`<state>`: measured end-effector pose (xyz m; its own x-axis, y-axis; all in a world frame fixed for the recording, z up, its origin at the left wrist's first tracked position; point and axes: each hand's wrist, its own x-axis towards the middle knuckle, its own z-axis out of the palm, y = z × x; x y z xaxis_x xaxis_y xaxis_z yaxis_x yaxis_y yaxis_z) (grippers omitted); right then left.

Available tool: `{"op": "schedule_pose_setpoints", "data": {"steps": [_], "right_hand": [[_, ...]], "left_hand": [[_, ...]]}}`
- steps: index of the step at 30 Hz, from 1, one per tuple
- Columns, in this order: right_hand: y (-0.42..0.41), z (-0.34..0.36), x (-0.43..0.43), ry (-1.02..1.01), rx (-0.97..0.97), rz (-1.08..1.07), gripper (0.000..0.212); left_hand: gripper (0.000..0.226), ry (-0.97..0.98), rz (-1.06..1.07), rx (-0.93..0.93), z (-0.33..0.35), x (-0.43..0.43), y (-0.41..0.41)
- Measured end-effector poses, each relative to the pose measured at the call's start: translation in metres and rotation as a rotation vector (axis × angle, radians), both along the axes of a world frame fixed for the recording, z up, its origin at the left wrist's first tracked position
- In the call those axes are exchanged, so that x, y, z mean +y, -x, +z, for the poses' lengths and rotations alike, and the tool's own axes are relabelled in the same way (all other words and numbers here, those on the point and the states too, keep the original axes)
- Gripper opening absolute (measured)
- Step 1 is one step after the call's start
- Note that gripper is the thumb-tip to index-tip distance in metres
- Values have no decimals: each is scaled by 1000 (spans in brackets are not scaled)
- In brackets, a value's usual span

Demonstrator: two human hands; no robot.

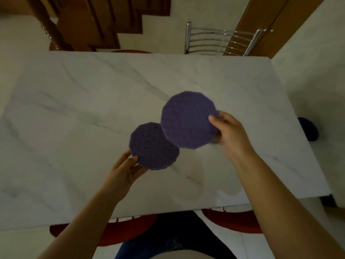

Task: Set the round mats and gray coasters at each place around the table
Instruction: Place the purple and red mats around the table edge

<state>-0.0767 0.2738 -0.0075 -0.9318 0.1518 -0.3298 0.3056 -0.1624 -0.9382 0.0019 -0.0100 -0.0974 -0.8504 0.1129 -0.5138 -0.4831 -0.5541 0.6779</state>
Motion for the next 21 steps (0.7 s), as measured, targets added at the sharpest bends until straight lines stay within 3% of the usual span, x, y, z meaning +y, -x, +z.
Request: {"op": "schedule_pose_setpoints", "data": {"steps": [4,10,15,21], "right_hand": [[-27,-9,-32,22,-102,94,13],[-46,-27,-37,-368,-14,81,14],[-68,-34,-35,-269,-42,128,33],[-85,-32,-26,-408,-8,101,35]], "left_hand": [[39,-39,-70,40,7,7,-1],[36,-90,-157,93,16,15,-5],[36,-107,-213,92,20,20,-7],[32,-83,-292,61,20,29,-7]]}}
